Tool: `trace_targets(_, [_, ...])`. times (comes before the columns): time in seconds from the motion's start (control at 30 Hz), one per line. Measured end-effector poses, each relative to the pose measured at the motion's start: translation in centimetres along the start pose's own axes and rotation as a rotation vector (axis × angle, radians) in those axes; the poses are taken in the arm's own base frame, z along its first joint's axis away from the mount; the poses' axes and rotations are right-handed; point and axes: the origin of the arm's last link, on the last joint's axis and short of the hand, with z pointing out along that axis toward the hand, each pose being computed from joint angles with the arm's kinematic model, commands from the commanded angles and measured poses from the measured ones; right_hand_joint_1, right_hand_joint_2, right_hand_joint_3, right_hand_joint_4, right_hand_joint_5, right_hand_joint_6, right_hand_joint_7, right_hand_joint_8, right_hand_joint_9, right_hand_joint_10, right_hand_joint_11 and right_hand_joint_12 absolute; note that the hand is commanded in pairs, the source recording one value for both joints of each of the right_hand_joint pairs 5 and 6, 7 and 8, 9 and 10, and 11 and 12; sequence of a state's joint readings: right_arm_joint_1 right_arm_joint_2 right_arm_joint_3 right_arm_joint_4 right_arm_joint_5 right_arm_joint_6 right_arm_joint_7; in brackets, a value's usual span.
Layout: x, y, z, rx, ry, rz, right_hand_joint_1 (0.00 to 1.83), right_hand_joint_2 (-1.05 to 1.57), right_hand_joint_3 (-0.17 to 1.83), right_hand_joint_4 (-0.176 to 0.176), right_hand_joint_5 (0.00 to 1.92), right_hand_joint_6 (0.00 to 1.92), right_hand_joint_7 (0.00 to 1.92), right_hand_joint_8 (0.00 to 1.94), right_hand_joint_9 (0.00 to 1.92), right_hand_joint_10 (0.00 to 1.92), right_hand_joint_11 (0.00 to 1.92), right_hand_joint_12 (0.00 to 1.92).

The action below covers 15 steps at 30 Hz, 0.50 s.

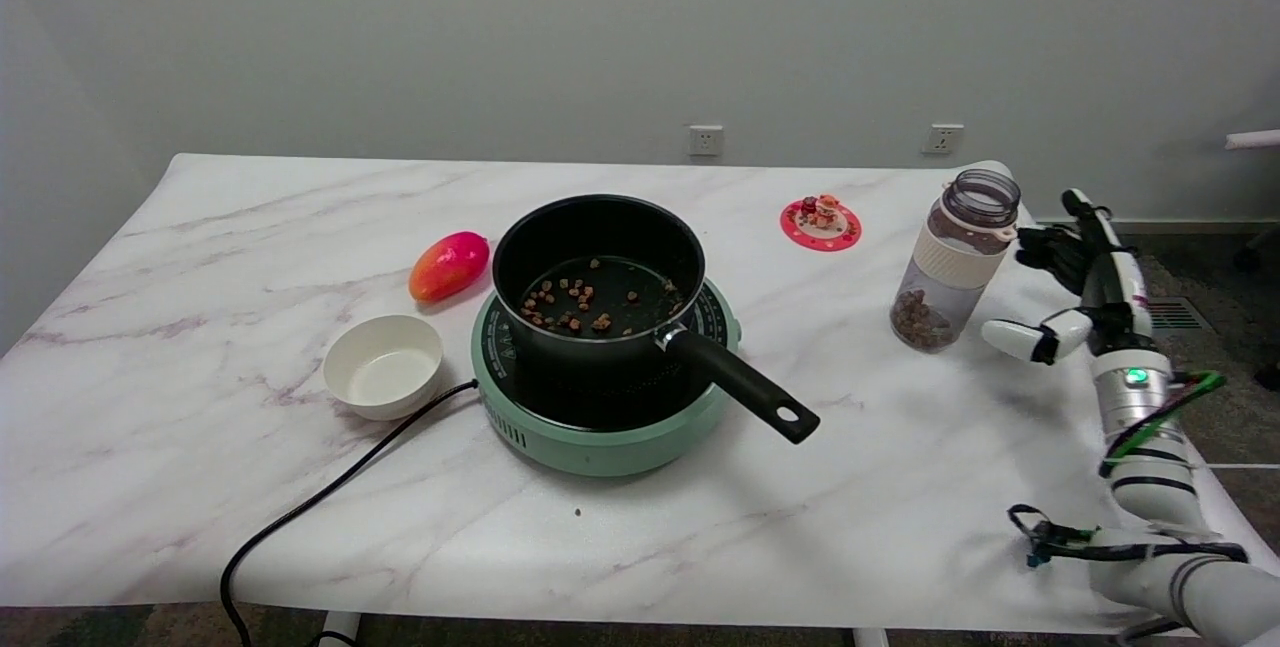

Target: Place the bottle onto the table.

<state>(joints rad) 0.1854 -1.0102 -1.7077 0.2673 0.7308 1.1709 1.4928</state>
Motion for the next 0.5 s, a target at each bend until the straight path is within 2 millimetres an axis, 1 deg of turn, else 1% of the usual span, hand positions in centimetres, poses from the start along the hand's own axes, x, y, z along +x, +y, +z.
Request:
trace_targets(0.07, [1.3, 0.1, -0.2, -0.006, 0.007, -0.022, 1.43, -0.61, 1.13, 0.0, 0.12, 0.12, 0.65, 0.65, 0.55, 0.55, 0.61, 0.61])
trace_targets(0.17, [3.4, 0.1, -0.4, -0.012, 0.025, -0.057, 1.43, -0.26, 1.0, 0.0, 0.12, 0.12, 0.74, 0.74, 0.57, 0.57, 0.67, 0.67])
trace_targets(0.23, [5.0, 0.0, -0.5, -0.014, 0.042, -0.079, 1.44, -0.04, 0.91, 0.0, 0.09, 0.09, 0.78, 0.78, 0.66, 0.66, 0.7, 0.7])
trace_targets(0.27, [5.6, -0.1, -0.6, -0.014, 0.051, -0.088, 1.44, 0.01, 0.89, 0.0, 0.09, 0.09, 0.8, 0.8, 0.69, 0.69, 0.71, 0.71])
trace_targets(0.4, [8.4, -0.5, -0.7, -0.009, 0.099, -0.117, 1.44, 0.04, 0.89, 0.0, 0.08, 0.08, 0.82, 0.82, 0.74, 0.74, 0.73, 0.73])
trace_targets(0.5, [10.2, -0.8, -0.8, -0.007, 0.125, -0.143, 1.44, 0.03, 0.93, 0.0, 0.14, 0.14, 0.85, 0.85, 0.75, 0.75, 0.78, 0.78])
